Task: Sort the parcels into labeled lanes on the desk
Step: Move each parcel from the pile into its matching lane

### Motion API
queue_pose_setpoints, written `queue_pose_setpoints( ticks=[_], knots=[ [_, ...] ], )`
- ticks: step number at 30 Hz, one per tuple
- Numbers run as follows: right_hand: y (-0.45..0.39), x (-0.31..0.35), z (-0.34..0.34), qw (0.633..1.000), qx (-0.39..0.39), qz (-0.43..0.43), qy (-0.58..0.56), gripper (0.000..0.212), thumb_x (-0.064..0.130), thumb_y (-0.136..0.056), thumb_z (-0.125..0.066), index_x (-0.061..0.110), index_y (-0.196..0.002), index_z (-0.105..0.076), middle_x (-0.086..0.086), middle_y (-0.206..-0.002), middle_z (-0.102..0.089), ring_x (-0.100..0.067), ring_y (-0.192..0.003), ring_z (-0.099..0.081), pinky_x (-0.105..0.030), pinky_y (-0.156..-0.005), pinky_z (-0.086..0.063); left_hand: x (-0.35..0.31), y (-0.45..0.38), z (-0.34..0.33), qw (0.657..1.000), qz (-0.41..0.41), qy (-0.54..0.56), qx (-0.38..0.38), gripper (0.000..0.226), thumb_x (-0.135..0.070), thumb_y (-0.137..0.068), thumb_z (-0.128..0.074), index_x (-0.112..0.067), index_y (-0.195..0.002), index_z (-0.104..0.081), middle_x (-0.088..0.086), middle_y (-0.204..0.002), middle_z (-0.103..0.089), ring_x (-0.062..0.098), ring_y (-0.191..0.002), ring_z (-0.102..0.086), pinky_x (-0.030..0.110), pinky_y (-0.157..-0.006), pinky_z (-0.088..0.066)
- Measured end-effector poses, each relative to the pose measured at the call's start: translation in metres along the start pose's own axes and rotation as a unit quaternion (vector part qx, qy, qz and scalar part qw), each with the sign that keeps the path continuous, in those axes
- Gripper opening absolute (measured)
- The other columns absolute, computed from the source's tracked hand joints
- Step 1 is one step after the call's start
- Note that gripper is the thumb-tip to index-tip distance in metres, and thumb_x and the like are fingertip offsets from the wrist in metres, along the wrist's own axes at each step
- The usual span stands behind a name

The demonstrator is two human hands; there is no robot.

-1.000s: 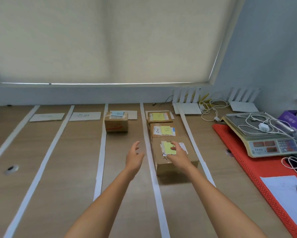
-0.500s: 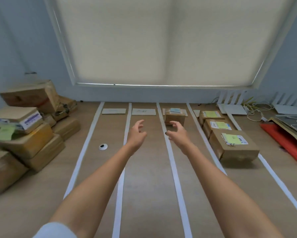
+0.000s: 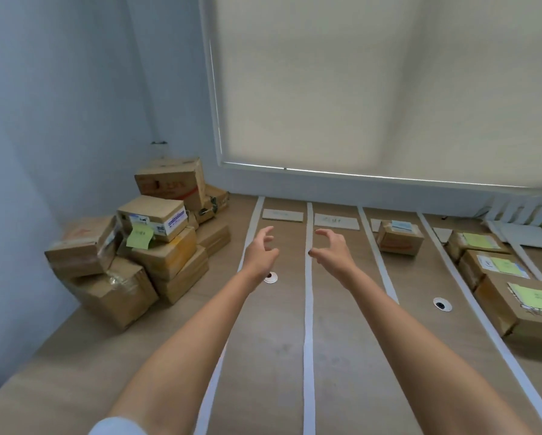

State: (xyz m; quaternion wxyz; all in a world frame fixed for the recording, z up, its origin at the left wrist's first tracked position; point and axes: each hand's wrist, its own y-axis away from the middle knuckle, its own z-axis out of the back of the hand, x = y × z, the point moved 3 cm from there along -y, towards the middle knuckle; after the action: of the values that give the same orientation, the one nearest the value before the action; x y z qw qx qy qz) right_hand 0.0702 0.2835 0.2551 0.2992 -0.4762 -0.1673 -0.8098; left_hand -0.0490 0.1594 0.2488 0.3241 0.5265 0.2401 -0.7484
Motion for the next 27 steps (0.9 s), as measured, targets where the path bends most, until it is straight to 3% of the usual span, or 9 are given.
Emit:
queue_pose_setpoints(
  ticks=[3,6,10,14,16,20,22,25,27],
  knots=[
    [-0.008,0.010,-0.052,1.000,-0.001,-0.001,0.005,0.052,0.009,-0.081,-0.059,0.018,-0.131,-0.048,-0.010,-0.136,-0.033,-0.028,-0.096,-0.058,-0.030,-0.084,-0.046,0.029,-0.015,0.043,1.000,-0.006,0.004,-0.013,0.055,-0.002,-0.088,-0.046,-0.021,-0.139,-0.038,0.006,-0.132,-0.049,0.015,-0.106,-0.048,0.031,-0.092,-0.043],
    [-0.014,0.018,-0.113,1.000,0.004,-0.008,-0.010,0.051,0.010,-0.081,-0.060,0.018,-0.130,-0.048,-0.009,-0.137,-0.033,-0.029,-0.106,-0.056,-0.041,-0.096,-0.047,0.062,-0.030,0.091,1.000,-0.011,-0.002,-0.004,0.054,-0.004,-0.090,-0.046,-0.022,-0.140,-0.036,0.005,-0.135,-0.047,0.015,-0.114,-0.046,0.028,-0.087,-0.038],
    [-0.023,0.043,-0.190,0.998,0.011,-0.032,-0.053,0.048,0.010,-0.084,-0.060,0.016,-0.130,-0.048,-0.010,-0.138,-0.032,-0.028,-0.106,-0.054,-0.047,-0.096,-0.049,0.097,-0.046,0.168,1.000,-0.008,-0.016,0.001,0.054,-0.008,-0.091,-0.049,-0.026,-0.140,-0.036,0.002,-0.137,-0.046,0.019,-0.124,-0.046,0.029,-0.092,-0.042],
    [-0.031,0.076,-0.257,0.993,0.027,-0.043,-0.104,0.046,0.009,-0.085,-0.059,0.015,-0.129,-0.048,-0.010,-0.136,-0.034,-0.013,-0.086,-0.052,-0.045,-0.093,-0.052,0.116,-0.076,0.245,0.999,0.000,-0.029,-0.015,0.054,-0.004,-0.090,-0.049,-0.023,-0.139,-0.038,0.004,-0.137,-0.046,0.020,-0.124,-0.045,0.029,-0.091,-0.044],
    [-0.032,0.089,-0.285,0.992,0.037,-0.044,-0.115,0.046,0.008,-0.085,-0.059,0.012,-0.129,-0.049,-0.011,-0.136,-0.037,-0.013,-0.087,-0.050,-0.046,-0.091,-0.052,0.121,-0.088,0.270,0.999,0.011,-0.025,-0.017,0.053,-0.004,-0.091,-0.049,-0.022,-0.139,-0.037,0.005,-0.137,-0.047,0.020,-0.121,-0.047,0.030,-0.089,-0.047],
    [-0.042,0.111,-0.316,0.988,0.065,-0.045,-0.129,0.051,0.014,-0.085,-0.063,0.012,-0.133,-0.045,-0.012,-0.136,-0.039,-0.024,-0.109,-0.054,-0.041,-0.090,-0.052,0.125,-0.105,0.292,0.999,0.005,-0.030,-0.021,0.053,-0.004,-0.091,-0.050,-0.024,-0.139,-0.037,0.003,-0.135,-0.048,0.011,-0.104,-0.048,0.015,-0.065,-0.043],
    [-0.053,0.120,-0.322,0.985,0.073,-0.055,-0.145,0.050,0.015,-0.087,-0.062,0.012,-0.134,-0.044,-0.012,-0.135,-0.044,-0.027,-0.114,-0.053,-0.041,-0.093,-0.051,0.126,-0.114,0.298,0.999,0.008,-0.018,-0.032,0.053,-0.004,-0.091,-0.048,-0.025,-0.139,-0.037,0.002,-0.136,-0.047,0.010,-0.101,-0.047,0.014,-0.061,-0.040],
    [-0.070,0.132,-0.327,0.982,0.080,-0.051,-0.163,0.051,0.016,-0.088,-0.061,0.011,-0.135,-0.041,-0.013,-0.133,-0.048,-0.026,-0.117,-0.052,-0.041,-0.095,-0.050,0.129,-0.128,0.311,0.998,0.020,-0.006,-0.051,0.052,-0.006,-0.093,-0.045,-0.025,-0.140,-0.036,0.002,-0.138,-0.046,0.010,-0.107,-0.045,0.014,-0.064,-0.038],
    [-0.081,0.139,-0.330,0.983,0.076,-0.048,-0.162,0.050,0.016,-0.089,-0.059,0.012,-0.135,-0.040,-0.013,-0.133,-0.048,-0.025,-0.116,-0.052,-0.039,-0.094,-0.050,0.131,-0.138,0.321,0.998,0.019,-0.006,-0.066,0.051,-0.006,-0.093,-0.044,-0.024,-0.140,-0.036,0.003,-0.139,-0.045,0.015,-0.116,-0.045,0.021,-0.079,-0.040]
  ],
)
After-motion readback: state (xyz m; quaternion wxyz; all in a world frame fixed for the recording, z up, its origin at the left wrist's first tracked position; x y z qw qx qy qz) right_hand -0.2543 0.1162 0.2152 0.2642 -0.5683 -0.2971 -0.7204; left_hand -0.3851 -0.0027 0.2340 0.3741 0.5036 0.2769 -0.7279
